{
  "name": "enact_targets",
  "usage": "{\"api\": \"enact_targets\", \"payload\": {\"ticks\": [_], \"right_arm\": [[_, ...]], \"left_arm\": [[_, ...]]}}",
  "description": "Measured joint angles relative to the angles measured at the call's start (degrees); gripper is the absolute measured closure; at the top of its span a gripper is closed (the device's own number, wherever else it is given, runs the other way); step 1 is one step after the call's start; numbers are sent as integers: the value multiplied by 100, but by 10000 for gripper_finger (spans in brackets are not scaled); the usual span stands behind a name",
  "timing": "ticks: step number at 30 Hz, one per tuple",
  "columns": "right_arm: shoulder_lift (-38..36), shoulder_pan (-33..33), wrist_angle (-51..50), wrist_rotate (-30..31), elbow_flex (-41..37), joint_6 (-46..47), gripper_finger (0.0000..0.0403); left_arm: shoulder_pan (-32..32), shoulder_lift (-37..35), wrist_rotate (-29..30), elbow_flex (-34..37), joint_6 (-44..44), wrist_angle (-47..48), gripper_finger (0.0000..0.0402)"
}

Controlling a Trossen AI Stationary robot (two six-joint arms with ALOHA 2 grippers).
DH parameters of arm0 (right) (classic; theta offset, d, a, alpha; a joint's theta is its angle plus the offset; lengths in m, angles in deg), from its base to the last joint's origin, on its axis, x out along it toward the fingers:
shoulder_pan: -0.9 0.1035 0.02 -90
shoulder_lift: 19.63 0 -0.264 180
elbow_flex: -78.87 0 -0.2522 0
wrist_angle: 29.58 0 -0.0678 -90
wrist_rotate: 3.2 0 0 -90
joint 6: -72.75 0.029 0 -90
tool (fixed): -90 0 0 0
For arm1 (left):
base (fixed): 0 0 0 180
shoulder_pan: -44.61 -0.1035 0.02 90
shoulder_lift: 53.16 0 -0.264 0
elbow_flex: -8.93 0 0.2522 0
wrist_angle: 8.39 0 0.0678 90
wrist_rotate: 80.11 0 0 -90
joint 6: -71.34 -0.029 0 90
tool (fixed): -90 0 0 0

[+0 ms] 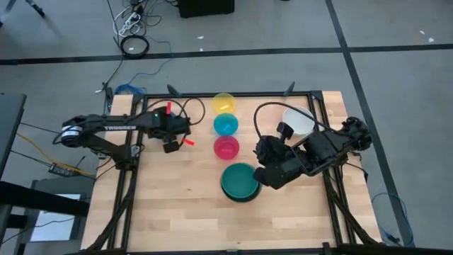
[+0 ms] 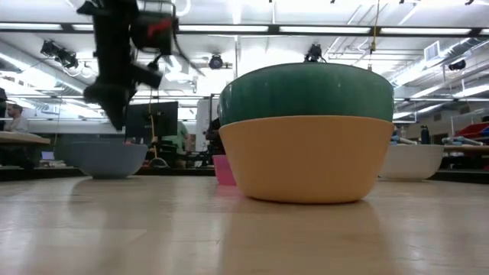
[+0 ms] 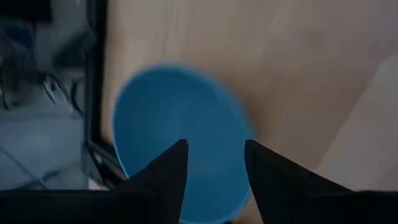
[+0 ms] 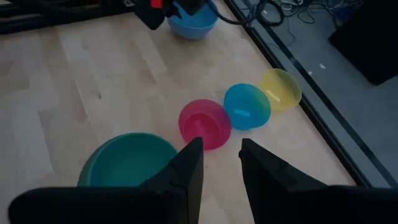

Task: Nest bowls inside each other
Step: Stack the blue bowl on top of the dark green bowl

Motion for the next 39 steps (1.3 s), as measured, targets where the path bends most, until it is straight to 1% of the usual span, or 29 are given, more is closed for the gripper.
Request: {"api": "enact_targets", "payload": {"ticks": [3,8,11,14,22,26,29,33,39], "right_arm": [[0,0,-2,2,0,5,307],[0,-20,-2,9,0,5,307],[0,-73,-2,9,0,5,307],[0,-85,-2,16,0,7,307],[0,-96,-1,11,0,47,307],[0,-146,-2,9,0,46,307],[0,-176,-2,9,0,42,307],[0,-262,-1,0,0,-44,307],[0,-286,0,2,0,-105,307]], "left_arm": [[-109,-3,-67,188,114,90,231],[-125,-13,-544,188,198,274,231],[-180,-13,-532,248,85,199,231],[-414,-13,-544,426,-20,-9,231],[-943,-15,-1053,884,-139,-308,231],[-952,-13,-1224,870,-179,-288,231],[-943,-26,-1291,670,-119,-157,231],[-945,-91,-1302,468,-262,-193,231],[-998,-42,-1208,626,-390,-493,231]]}}
